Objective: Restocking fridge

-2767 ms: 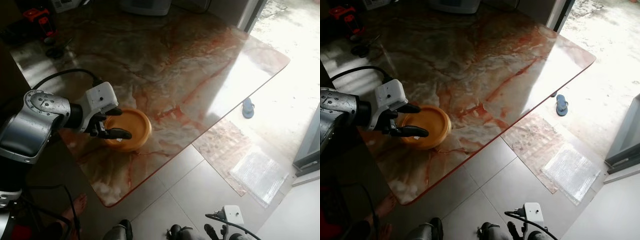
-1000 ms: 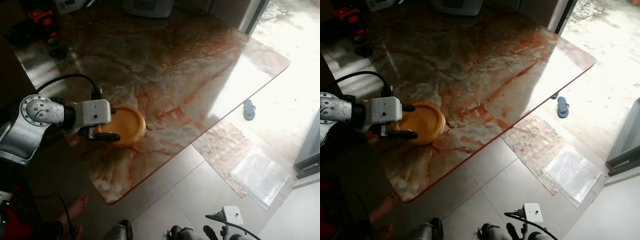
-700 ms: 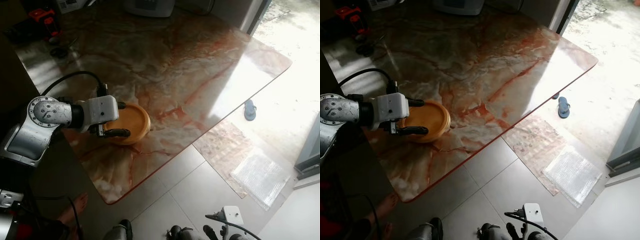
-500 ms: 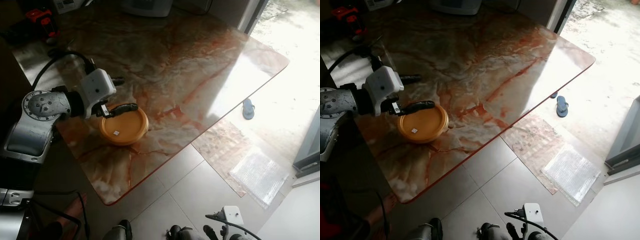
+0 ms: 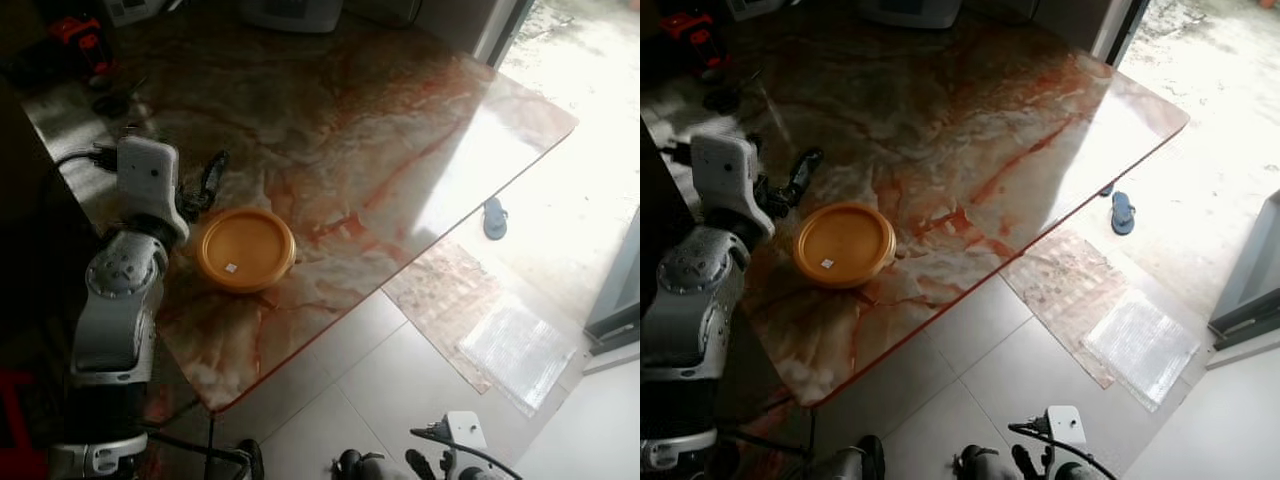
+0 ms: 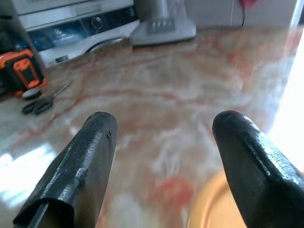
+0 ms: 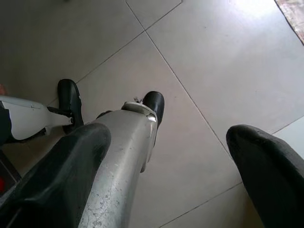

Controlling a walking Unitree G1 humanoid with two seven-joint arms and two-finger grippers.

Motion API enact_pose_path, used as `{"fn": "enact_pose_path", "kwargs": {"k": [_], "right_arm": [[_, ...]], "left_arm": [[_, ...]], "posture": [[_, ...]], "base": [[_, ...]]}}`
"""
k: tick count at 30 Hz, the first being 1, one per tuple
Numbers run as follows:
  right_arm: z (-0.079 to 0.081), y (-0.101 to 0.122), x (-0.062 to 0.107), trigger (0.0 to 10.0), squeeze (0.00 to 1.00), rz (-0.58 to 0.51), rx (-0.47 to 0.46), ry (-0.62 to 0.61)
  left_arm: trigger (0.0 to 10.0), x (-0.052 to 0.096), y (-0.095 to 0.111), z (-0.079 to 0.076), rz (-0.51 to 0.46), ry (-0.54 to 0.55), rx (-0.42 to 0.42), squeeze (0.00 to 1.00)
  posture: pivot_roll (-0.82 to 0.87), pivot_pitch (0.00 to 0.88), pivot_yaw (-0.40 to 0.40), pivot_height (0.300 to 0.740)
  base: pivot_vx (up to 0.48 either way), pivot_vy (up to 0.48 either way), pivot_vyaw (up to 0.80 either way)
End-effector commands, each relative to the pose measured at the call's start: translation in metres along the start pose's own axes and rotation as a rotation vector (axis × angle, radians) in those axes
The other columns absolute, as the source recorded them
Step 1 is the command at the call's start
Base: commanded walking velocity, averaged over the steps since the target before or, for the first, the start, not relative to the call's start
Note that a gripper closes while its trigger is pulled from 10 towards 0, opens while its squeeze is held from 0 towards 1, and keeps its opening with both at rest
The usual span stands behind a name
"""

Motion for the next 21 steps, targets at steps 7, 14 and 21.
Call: {"fn": "enact_pose_path", "kwargs": {"k": [7,14,21], "right_arm": [[-0.006,-0.013,0.003,10.0,0.00,0.029,-0.019,-0.022],[-0.011,-0.013,0.005,10.0,0.00,0.012,-0.002,-0.054],[-0.013,-0.015,0.006,10.0,0.00,0.008,0.000,-0.065]], "left_arm": [[10.0,0.032,-0.010,-0.008,-0.019,0.009,0.032,0.00],[10.0,0.032,0.010,-0.002,-0.132,-0.224,-0.265,0.00],[10.0,0.036,0.004,-0.003,-0.114,-0.160,-0.186,0.00]], "posture": [[0.06,0.184,-0.073,0.740],[0.06,0.172,-0.066,0.740],[0.05,0.163,-0.071,0.740]], "base": [[0.000,0.000,0.00],[0.000,0.000,0.00],[0.000,0.000,0.00]]}}
Point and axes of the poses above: a point about 5 cm out from each wrist's last joint towards the gripper, its own x axis pointing back from the gripper into the wrist, its own y axis along the axis of the wrist's last joint, z = x × y, the point moved 1 cm from there along -x, pointing out of the wrist towards the gripper, and after that the axes turned 9 degrees about -x, right-handed, at the moved point
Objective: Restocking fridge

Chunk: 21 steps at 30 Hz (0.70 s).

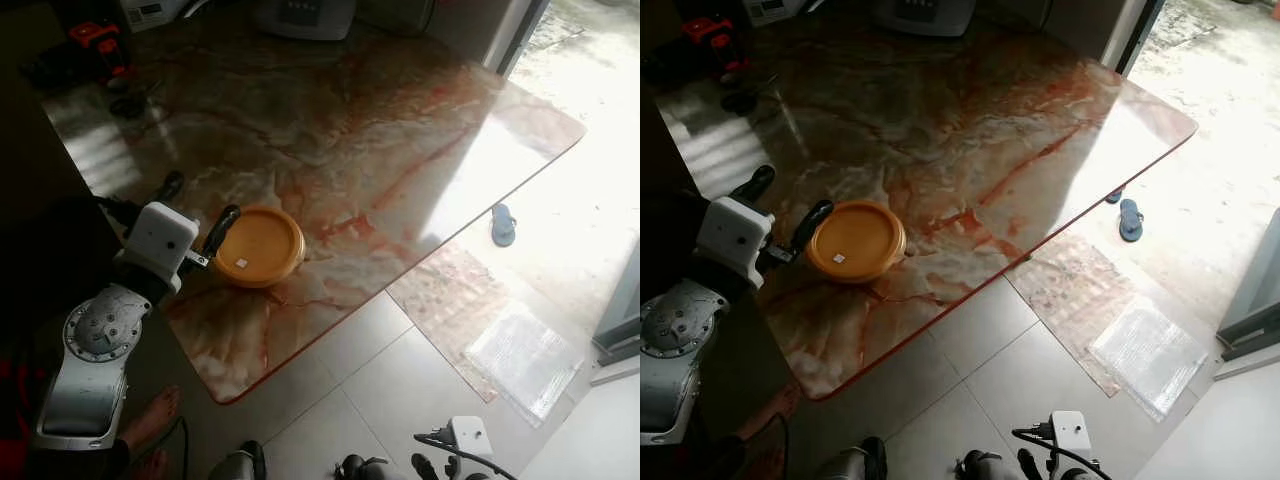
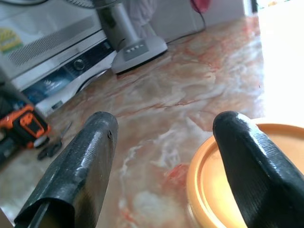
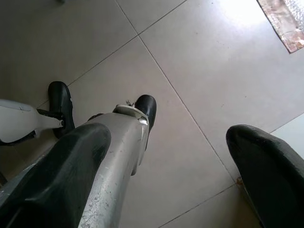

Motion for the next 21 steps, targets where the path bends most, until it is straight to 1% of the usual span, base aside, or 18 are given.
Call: {"fn": "enact_pose_path", "kwargs": {"k": [1,3,4,5,11,12,13,14,15,16,18,19,20,21], "right_arm": [[-0.007,-0.011,0.003,10.0,0.00,0.027,-0.003,-0.026],[-0.008,-0.011,0.004,10.0,0.00,0.031,0.000,-0.034],[-0.008,-0.011,0.004,10.0,0.00,0.031,0.000,-0.034],[-0.009,-0.012,0.004,10.0,0.00,0.032,0.001,-0.036],[-0.009,-0.013,0.004,10.0,0.00,0.032,0.000,-0.033],[-0.008,-0.012,0.004,10.0,0.00,0.031,0.001,-0.031],[-0.008,-0.012,0.004,10.0,0.00,0.031,0.001,-0.031],[-0.008,-0.012,0.004,10.0,0.00,0.030,0.001,-0.030],[-0.008,-0.012,0.004,10.0,0.00,0.028,0.001,-0.030],[-0.008,-0.012,0.004,10.0,0.00,0.028,0.001,-0.030],[-0.008,-0.011,0.004,10.0,0.00,0.028,0.001,-0.029],[-0.008,-0.011,0.004,10.0,0.00,0.028,0.001,-0.029],[-0.008,-0.011,0.004,10.0,0.00,0.028,-0.001,-0.027],[-0.008,-0.011,0.004,10.0,0.00,0.028,-0.001,-0.027]], "left_arm": [[10.0,0.003,-0.001,-0.004,0.007,0.009,0.039,0.00],[10.0,0.004,0.000,-0.013,0.005,0.001,0.046,0.00],[10.0,0.004,0.000,-0.013,0.005,0.001,0.046,0.00],[10.0,0.005,0.000,-0.015,0.008,0.004,0.068,0.00],[10.0,0.003,-0.002,-0.013,0.021,0.064,0.125,0.00],[10.0,0.002,-0.002,-0.011,0.024,0.097,0.160,0.00],[10.0,0.002,-0.002,-0.011,0.024,0.097,0.160,0.00],[10.0,0.001,-0.002,-0.010,0.026,0.114,0.181,0.00],[10.0,0.001,-0.003,-0.010,0.036,0.165,0.272,0.00],[10.0,0.001,-0.003,-0.010,0.036,0.165,0.272,0.00],[10.0,0.002,-0.005,-0.007,0.058,0.267,0.368,0.00],[10.0,0.002,-0.005,-0.007,0.058,0.267,0.368,0.00],[10.0,0.007,-0.009,-0.008,0.080,0.302,0.434,0.00],[10.0,0.010,-0.011,-0.008,0.087,0.314,0.475,0.00]], "posture": [[0.05,0.161,-0.073,0.740],[0.05,0.160,-0.076,0.740],[0.05,0.160,-0.076,0.740],[0.05,0.159,-0.075,0.740],[0.05,0.179,-0.076,0.740],[0.05,0.184,-0.077,0.740],[0.05,0.184,-0.077,0.740],[0.05,0.186,-0.078,0.740],[0.05,0.194,-0.080,0.740],[0.05,0.194,-0.080,0.740],[0.05,0.202,-0.081,0.740],[0.05,0.202,-0.081,0.740],[0.05,0.207,-0.083,0.740],[0.05,0.207,-0.083,0.740]], "base": [[0.000,0.000,0.00],[0.000,0.000,0.00],[0.000,0.000,0.00],[0.000,0.000,0.00],[0.000,-0.268,0.00],[0.000,0.000,0.00],[0.000,0.000,0.00],[0.000,0.000,0.00],[0.000,0.000,0.00],[0.000,0.000,0.00],[0.000,0.000,0.00],[0.000,0.000,0.00],[0.000,0.000,0.00],[0.000,0.000,0.00]]}}
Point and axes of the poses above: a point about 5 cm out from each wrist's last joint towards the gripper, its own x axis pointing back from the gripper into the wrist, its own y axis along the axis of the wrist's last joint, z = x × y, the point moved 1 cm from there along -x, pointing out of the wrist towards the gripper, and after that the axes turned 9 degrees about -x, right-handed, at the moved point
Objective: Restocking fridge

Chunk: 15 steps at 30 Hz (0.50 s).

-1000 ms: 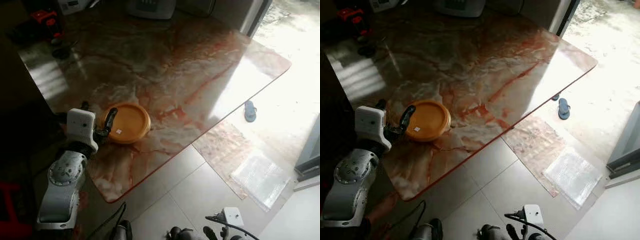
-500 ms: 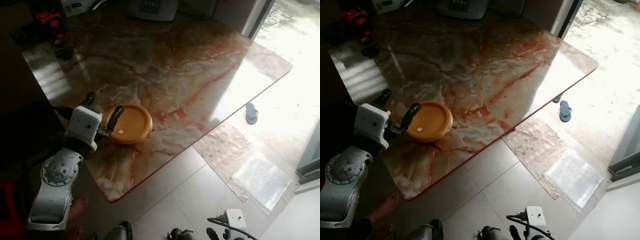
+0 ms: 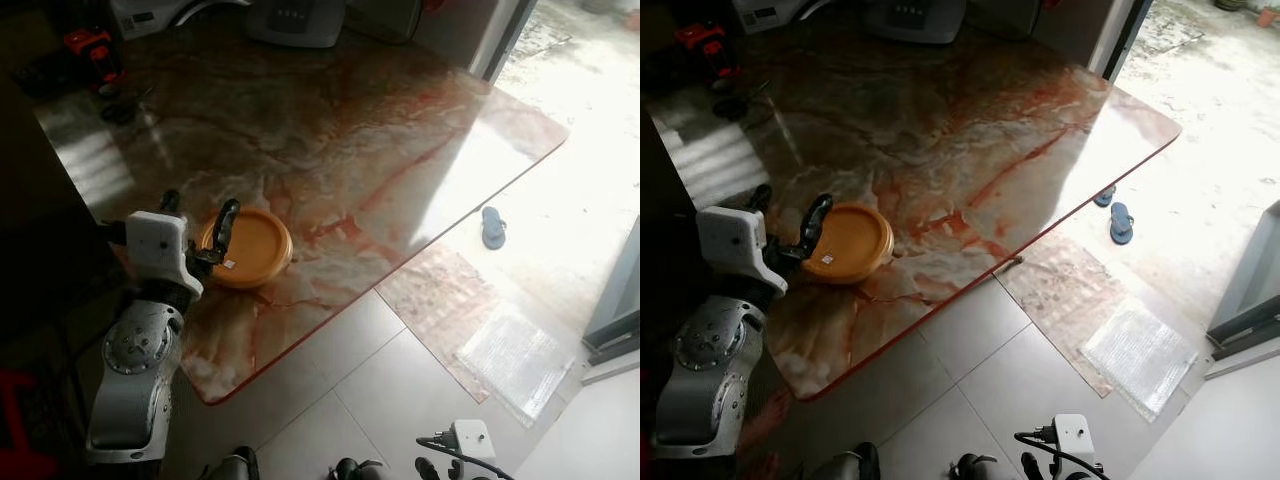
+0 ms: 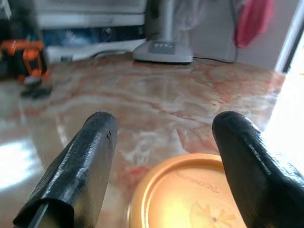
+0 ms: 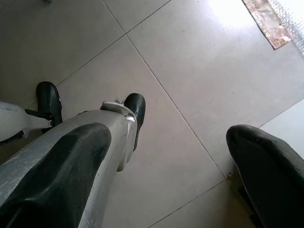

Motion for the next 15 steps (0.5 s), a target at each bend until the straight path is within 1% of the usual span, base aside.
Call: {"fn": "enact_pose_path", "kwargs": {"k": [1,2,3,7,8,9,10,11,13,14,15], "right_arm": [[-0.004,-0.008,0.002,10.0,0.00,0.021,-0.009,-0.009],[-0.004,-0.008,0.002,10.0,0.00,0.022,-0.010,-0.008],[-0.004,-0.008,0.002,10.0,0.00,0.022,-0.010,-0.008],[-0.003,-0.007,0.002,10.0,0.00,0.022,-0.010,-0.006],[-0.003,-0.007,0.002,10.0,0.00,0.022,-0.010,-0.006],[-0.003,-0.007,0.002,10.0,0.00,0.022,-0.010,-0.005],[-0.003,-0.007,0.002,10.0,0.00,0.022,-0.010,-0.005],[-0.003,-0.007,0.002,10.0,0.00,0.021,-0.010,-0.003],[-0.003,-0.007,0.002,10.0,0.00,0.020,-0.011,-0.002],[-0.003,-0.007,0.002,10.0,0.00,0.020,-0.011,-0.002],[-0.003,-0.006,0.001,10.0,0.00,0.016,-0.017,-0.006]], "left_arm": [[10.0,0.007,0.001,0.009,0.010,0.051,0.061,0.00],[10.0,0.008,0.001,0.010,0.008,0.058,0.074,0.00],[10.0,0.011,0.001,0.016,0.009,0.098,0.115,0.00],[10.0,0.016,-0.005,0.034,0.041,0.224,0.219,0.00],[10.0,0.016,-0.005,0.034,0.041,0.224,0.219,0.00],[10.0,0.016,-0.007,0.037,0.062,0.245,0.240,0.00],[10.0,0.016,-0.007,0.037,0.062,0.245,0.240,0.00],[10.0,0.017,-0.012,0.036,0.088,0.228,0.286,0.00],[10.0,0.016,-0.018,0.028,0.118,0.173,0.387,0.00],[10.0,0.016,-0.018,0.028,0.118,0.173,0.387,0.00],[10.0,0.016,-0.022,0.023,0.149,0.142,0.453,0.00]], "posture": [[0.05,0.214,-0.084,0.740],[0.05,0.215,-0.084,0.740],[0.05,0.219,-0.083,0.740],[0.06,0.224,-0.083,0.740],[0.06,0.224,-0.083,0.740],[0.06,0.225,-0.084,0.740],[0.06,0.225,-0.084,0.740],[0.06,0.226,-0.084,0.740],[0.06,0.226,-0.084,0.740],[0.06,0.226,-0.084,0.740],[0.06,0.227,-0.085,0.740]], "base": [[0.000,0.000,0.00],[0.000,0.000,0.00],[0.000,0.000,0.00],[0.000,0.000,0.00],[0.000,0.000,0.00],[0.000,0.000,0.00],[0.000,0.000,0.00],[0.000,0.000,0.00],[0.000,0.000,0.00],[0.000,0.000,0.00],[0.000,0.000,0.00]]}}
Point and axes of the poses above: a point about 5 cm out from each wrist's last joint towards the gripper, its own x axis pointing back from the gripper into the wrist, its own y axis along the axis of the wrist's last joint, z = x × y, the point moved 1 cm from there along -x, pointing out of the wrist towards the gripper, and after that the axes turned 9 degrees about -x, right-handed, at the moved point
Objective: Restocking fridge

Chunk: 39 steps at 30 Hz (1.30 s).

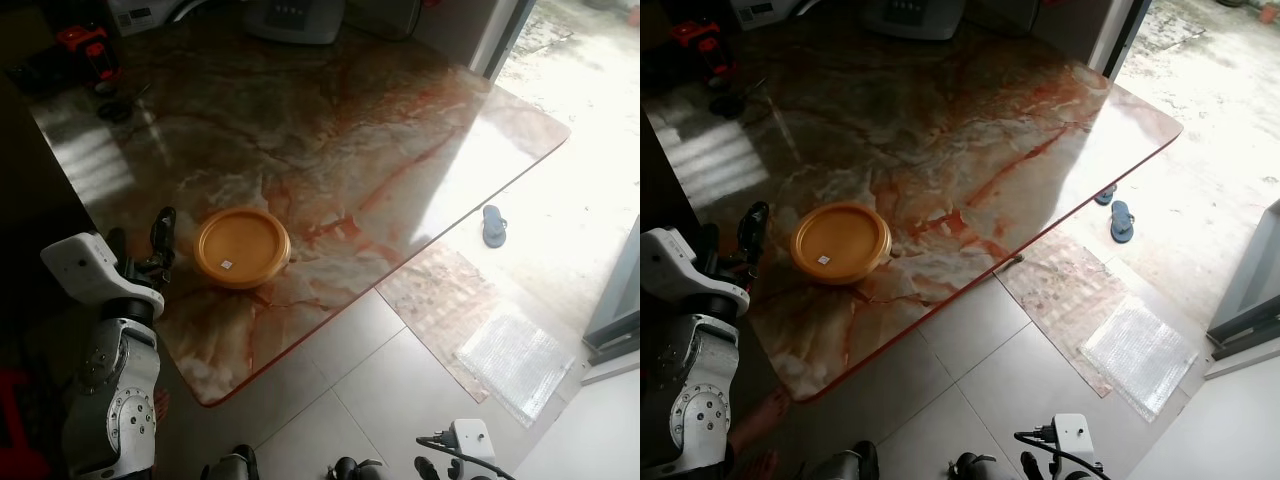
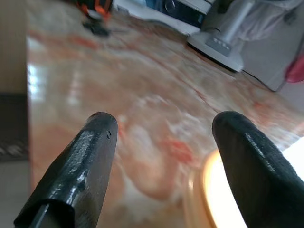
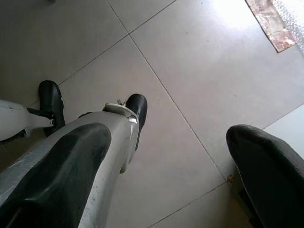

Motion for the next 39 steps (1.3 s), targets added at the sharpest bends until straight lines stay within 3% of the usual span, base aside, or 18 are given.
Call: {"fn": "enact_pose_path", "kwargs": {"k": [1,5,6,7,8,11,12,13,14,25,39], "right_arm": [[-0.004,-0.008,0.002,10.0,0.00,0.018,-0.019,-0.016],[-0.004,-0.008,0.002,10.0,0.00,0.016,-0.024,-0.019],[-0.004,-0.008,0.002,10.0,0.00,0.016,-0.025,-0.020],[-0.004,-0.008,0.002,10.0,0.00,0.016,-0.027,-0.021],[-0.004,-0.008,0.002,10.0,0.00,0.016,-0.028,-0.022],[-0.004,-0.008,0.002,10.0,0.00,0.015,-0.029,-0.022],[-0.004,-0.008,0.002,10.0,0.00,0.014,-0.031,-0.023],[-0.004,-0.008,0.002,10.0,0.00,0.014,-0.032,-0.023],[-0.004,-0.008,0.002,10.0,0.00,0.013,-0.031,-0.024],[-0.005,-0.007,0.002,10.0,0.00,0.012,-0.029,-0.025],[-0.004,-0.006,0.002,10.0,0.00,0.010,-0.029,-0.026]], "left_arm": [[10.0,0.001,-0.008,-0.006,0.054,-0.051,0.065,0.00],[10.0,-0.001,-0.013,-0.012,0.091,-0.080,0.153,0.00],[10.0,-0.003,-0.014,-0.012,0.100,-0.075,0.177,0.49],[10.0,-0.005,-0.015,-0.012,0.107,-0.069,0.178,0.90],[10.0,-0.006,-0.016,-0.012,0.109,-0.072,0.179,1.00],[10.0,-0.007,-0.019,-0.014,0.127,-0.082,0.161,1.00],[10.0,-0.007,-0.020,-0.015,0.132,-0.084,0.167,0.89],[10.0,-0.007,-0.021,-0.015,0.137,-0.086,0.172,0.89],[10.0,-0.006,-0.021,-0.015,0.142,-0.087,0.181,0.00],[10.0,-0.006,-0.035,-0.024,0.202,-0.121,0.283,0.00],[10.0,-0.017,-0.044,-0.035,0.233,-0.185,0.271,0.00]], "posture": [[0.06,0.226,-0.085,0.740],[0.05,0.228,-0.087,0.740],[0.05,0.228,-0.089,0.740],[0.05,0.228,-0.089,0.740],[0.05,0.229,-0.089,0.740],[0.05,0.230,-0.089,0.740],[0.05,0.230,-0.089,0.740],[0.05,0.230,-0.089,0.740],[0.05,0.230,-0.090,0.740],[0.04,0.227,-0.095,0.740],[0.03,0.210,-0.091,0.740]], "base": [[0.000,0.000,0.00],[0.000,0.000,0.00],[0.000,0.000,0.00],[0.000,0.000,0.00],[0.000,0.000,0.00],[0.000,0.000,0.00],[0.000,0.000,0.00],[0.000,0.000,0.00],[0.000,0.000,0.00],[0.000,0.000,0.00],[0.000,0.000,0.00]]}}
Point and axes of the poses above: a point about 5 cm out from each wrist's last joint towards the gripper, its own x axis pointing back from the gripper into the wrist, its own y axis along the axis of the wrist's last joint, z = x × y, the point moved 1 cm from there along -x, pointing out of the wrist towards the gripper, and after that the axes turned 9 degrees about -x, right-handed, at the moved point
